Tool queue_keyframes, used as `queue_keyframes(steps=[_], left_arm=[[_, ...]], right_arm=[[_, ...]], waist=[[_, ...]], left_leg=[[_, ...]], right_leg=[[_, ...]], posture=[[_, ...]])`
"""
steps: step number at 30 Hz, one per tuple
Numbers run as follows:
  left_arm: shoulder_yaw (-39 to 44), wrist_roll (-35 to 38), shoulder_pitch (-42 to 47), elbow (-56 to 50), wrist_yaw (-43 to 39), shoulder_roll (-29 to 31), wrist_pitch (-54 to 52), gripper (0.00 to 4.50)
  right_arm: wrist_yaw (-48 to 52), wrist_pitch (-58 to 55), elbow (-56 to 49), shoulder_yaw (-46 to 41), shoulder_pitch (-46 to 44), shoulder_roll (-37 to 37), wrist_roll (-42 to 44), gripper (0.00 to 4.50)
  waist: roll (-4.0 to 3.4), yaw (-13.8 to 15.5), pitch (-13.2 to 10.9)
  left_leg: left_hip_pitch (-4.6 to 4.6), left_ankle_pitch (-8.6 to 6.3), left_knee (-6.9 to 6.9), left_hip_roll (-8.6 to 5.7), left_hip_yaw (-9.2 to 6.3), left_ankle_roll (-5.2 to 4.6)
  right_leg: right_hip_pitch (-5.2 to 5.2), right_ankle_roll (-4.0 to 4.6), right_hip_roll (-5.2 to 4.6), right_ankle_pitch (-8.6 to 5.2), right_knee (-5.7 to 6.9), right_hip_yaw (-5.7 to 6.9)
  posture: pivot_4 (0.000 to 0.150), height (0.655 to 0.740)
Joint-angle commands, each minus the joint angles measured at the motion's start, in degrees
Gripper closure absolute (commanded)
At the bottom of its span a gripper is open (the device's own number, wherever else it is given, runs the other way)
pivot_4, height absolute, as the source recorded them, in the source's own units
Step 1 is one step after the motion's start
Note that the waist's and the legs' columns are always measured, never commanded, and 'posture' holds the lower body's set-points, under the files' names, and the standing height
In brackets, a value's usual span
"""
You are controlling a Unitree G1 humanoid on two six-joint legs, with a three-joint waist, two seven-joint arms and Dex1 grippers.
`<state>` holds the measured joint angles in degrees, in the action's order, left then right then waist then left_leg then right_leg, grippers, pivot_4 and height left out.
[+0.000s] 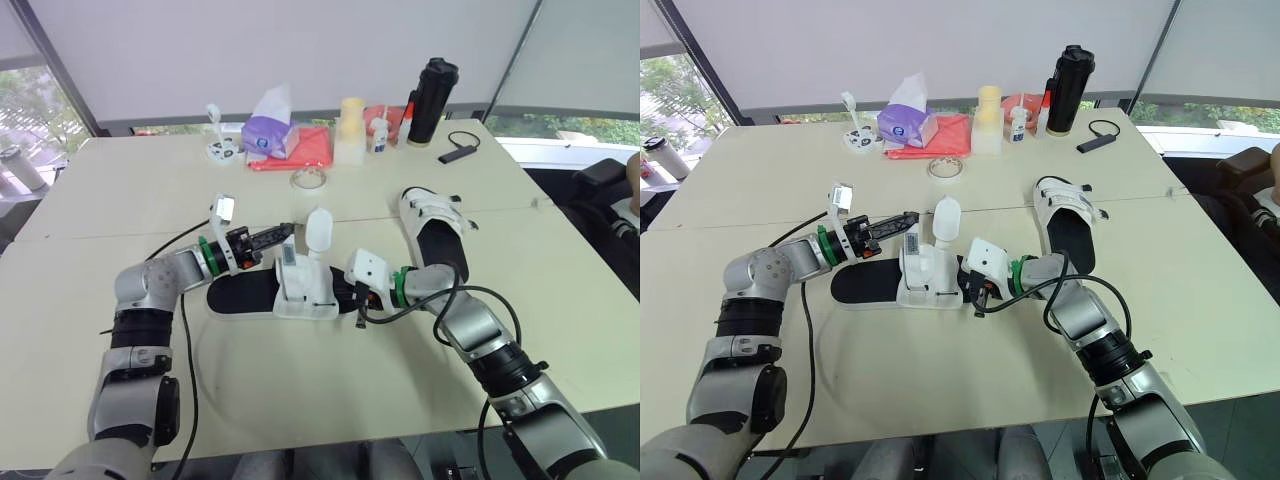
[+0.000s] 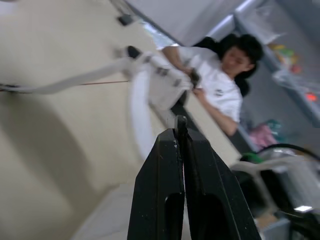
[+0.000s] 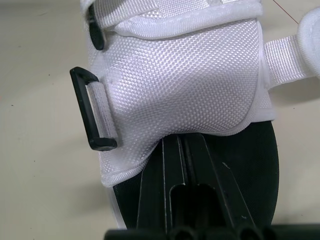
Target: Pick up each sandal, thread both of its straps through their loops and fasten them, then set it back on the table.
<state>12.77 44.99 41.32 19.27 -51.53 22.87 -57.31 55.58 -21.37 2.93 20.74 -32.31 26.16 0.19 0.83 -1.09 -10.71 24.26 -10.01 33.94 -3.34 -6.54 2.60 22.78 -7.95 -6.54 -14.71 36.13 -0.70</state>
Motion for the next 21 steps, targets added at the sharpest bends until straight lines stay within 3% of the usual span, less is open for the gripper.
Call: queue_keyframes(steps=[1,11,21], left_arm=[[2.3,6.3,1.9,-5.2,-3.4,1.0,-4.0,4.46],[1.0,6.7,2.0,-6.0,-4.2,-0.4,-1.9,4.46],[-1.4,-0.6,4.0,4.2,-4.9,-2.8,7.9,4.46]], right_arm=[[0.1,-1.4,1.5,1.9,1.3,0.6,-1.6,4.50],[0.0,-1.4,1.4,1.8,1.4,0.7,-1.6,4.50],[0.0,-1.5,1.6,1.8,1.2,0.5,-1.6,4.50]], waist=[[0.00,0.0,0.0],[0.00,0.0,0.0],[0.00,0.1,0.0]], left_leg=[[0.00,0.00,0.00,0.00,0.00,0.00],[0.00,0.01,0.00,0.00,0.00,0.01],[0.00,0.02,0.01,-0.01,0.00,0.04]], right_leg=[[0.00,0.00,0.00,0.00,0.00,0.00],[-0.01,0.01,0.00,0.00,0.00,-0.01],[-0.01,0.01,0.00,0.00,0.00,0.00]], posture=[[0.150,0.7400],[0.150,0.7400],[0.150,0.7400]])
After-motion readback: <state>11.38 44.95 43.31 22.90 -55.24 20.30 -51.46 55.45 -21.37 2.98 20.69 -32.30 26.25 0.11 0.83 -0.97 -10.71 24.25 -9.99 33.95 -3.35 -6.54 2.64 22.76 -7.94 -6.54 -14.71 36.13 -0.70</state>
